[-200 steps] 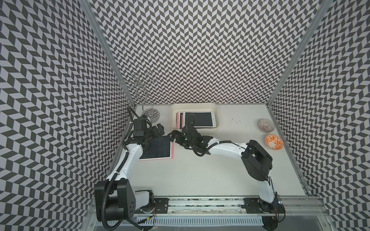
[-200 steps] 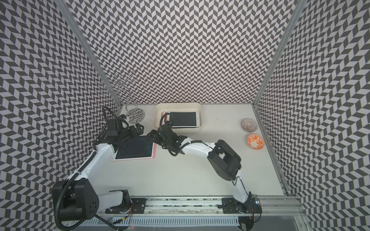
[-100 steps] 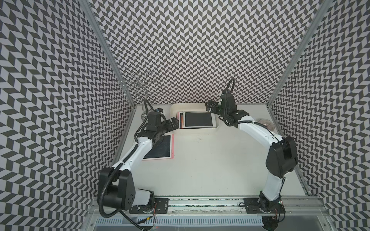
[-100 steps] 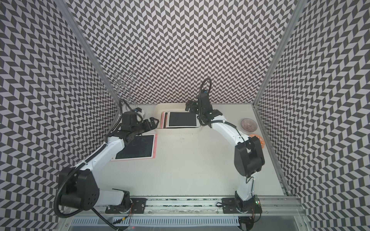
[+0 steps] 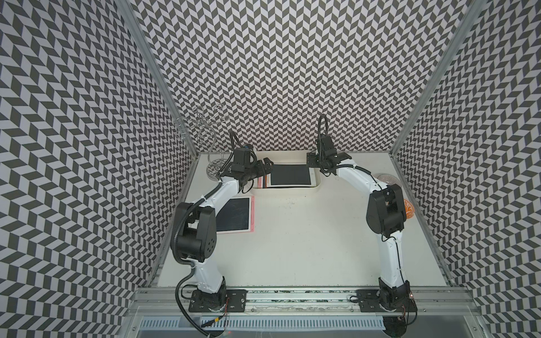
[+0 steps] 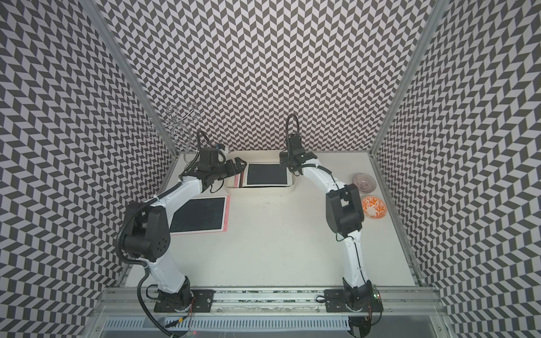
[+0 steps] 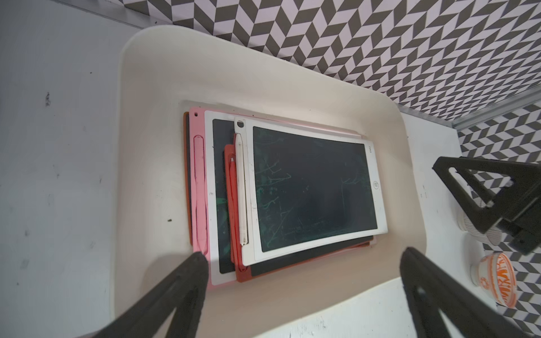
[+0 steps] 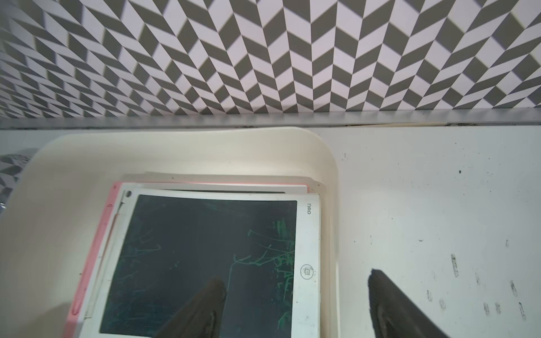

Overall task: Take out the writing tablet from the storage box
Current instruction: Pick up the writing tablet from the storage box.

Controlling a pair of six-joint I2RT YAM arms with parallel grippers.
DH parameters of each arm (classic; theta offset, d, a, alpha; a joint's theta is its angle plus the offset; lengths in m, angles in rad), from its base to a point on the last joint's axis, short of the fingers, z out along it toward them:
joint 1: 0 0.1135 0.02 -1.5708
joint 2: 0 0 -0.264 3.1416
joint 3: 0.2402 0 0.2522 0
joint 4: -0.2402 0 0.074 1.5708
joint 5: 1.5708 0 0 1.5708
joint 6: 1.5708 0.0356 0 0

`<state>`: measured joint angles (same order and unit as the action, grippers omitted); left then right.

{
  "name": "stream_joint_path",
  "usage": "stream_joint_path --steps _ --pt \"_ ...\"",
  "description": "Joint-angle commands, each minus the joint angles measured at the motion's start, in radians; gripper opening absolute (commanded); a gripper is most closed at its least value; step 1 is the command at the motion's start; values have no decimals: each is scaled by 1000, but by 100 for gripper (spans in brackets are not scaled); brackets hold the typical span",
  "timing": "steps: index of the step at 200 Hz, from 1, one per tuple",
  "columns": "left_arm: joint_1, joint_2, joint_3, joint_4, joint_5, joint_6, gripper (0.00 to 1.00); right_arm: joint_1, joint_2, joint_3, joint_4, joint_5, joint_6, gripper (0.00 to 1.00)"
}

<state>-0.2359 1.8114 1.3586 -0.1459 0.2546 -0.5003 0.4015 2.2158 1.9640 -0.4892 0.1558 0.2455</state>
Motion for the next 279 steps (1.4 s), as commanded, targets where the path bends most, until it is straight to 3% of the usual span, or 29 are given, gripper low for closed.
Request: stream_joint_path --steps 1,94,126,152,170,202,215,230,239,270,279 --pt "-6 57 52 -6 20 22 99 0 48 67 -15 44 -41 72" --pt "-16 188 124 -23 32 25 99 -31 145 112 -50 55 -48 61" --pt "-22 199 127 -24 28 15 99 -36 145 100 -44 39 -42 47" --pt "-29 210 132 -25 28 13 99 -39 147 82 -39 37 -35 44" --pt "-32 221 142 -32 25 20 99 -44 152 74 -37 20 -31 27" --pt "-34 243 163 -52 14 31 99 -45 159 69 -36 11 -28 26" --pt "-33 254 181 -69 5 38 99 -46 159 66 -35 8 -31 17" --pt "-33 269 199 -81 5 40 99 -47 158 62 -34 11 -32 16" --pt "-34 277 208 -89 2 41 99 -49 155 59 -32 9 -35 10" --pt "-37 302 228 -99 -2 41 99 -52 144 39 -23 9 -34 9" --pt "-37 311 233 -105 -1 42 99 -53 141 36 -21 8 -35 0"
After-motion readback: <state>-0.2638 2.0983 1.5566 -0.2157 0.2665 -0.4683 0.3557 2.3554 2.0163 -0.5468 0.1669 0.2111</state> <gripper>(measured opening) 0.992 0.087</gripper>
